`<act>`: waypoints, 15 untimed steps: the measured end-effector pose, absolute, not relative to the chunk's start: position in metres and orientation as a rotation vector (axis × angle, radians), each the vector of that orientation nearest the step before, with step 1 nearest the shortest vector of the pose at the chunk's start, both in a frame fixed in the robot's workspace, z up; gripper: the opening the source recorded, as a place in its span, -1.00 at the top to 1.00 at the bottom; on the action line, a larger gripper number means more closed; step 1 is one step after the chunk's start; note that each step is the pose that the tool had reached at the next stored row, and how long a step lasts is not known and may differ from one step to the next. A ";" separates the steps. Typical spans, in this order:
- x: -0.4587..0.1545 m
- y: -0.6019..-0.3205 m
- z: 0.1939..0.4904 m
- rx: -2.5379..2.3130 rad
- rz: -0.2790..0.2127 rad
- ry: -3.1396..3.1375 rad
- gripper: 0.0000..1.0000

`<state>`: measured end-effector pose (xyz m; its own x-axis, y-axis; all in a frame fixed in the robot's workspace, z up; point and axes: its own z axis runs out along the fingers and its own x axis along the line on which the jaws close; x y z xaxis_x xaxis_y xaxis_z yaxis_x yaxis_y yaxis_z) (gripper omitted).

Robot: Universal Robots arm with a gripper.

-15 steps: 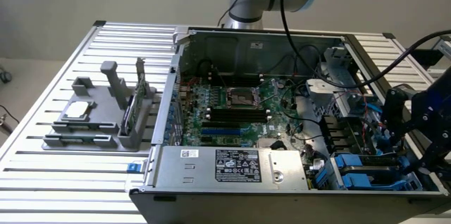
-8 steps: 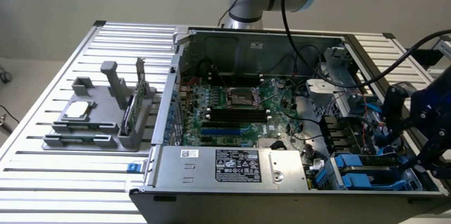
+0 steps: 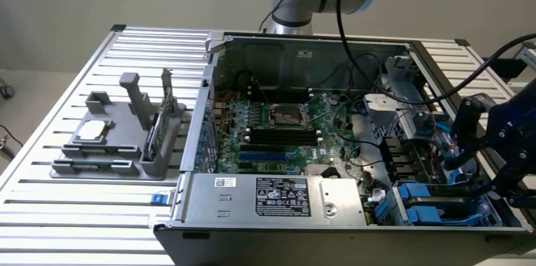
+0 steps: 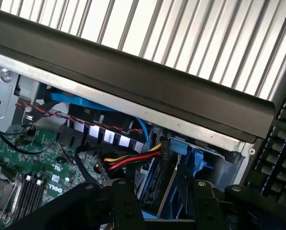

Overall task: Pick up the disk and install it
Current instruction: 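Insert the first disk wire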

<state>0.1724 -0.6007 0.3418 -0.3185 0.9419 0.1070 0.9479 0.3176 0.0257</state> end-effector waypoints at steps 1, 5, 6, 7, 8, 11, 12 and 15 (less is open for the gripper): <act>0.175 -0.601 0.342 -1.787 -0.131 -2.487 0.07; 0.179 -0.601 0.340 -1.779 -0.139 -2.474 0.07; 0.179 -0.601 0.339 -1.778 -0.139 -2.471 0.07; 0.180 -0.601 0.338 -1.777 -0.139 -2.469 0.07; 0.180 -0.601 0.338 -1.776 -0.138 -2.466 0.07; 0.181 -0.601 0.337 -1.772 -0.130 -2.456 0.11; 0.181 -0.601 0.337 -1.770 -0.125 -2.452 0.26; 0.181 -0.601 0.337 -1.767 -0.115 -2.444 0.26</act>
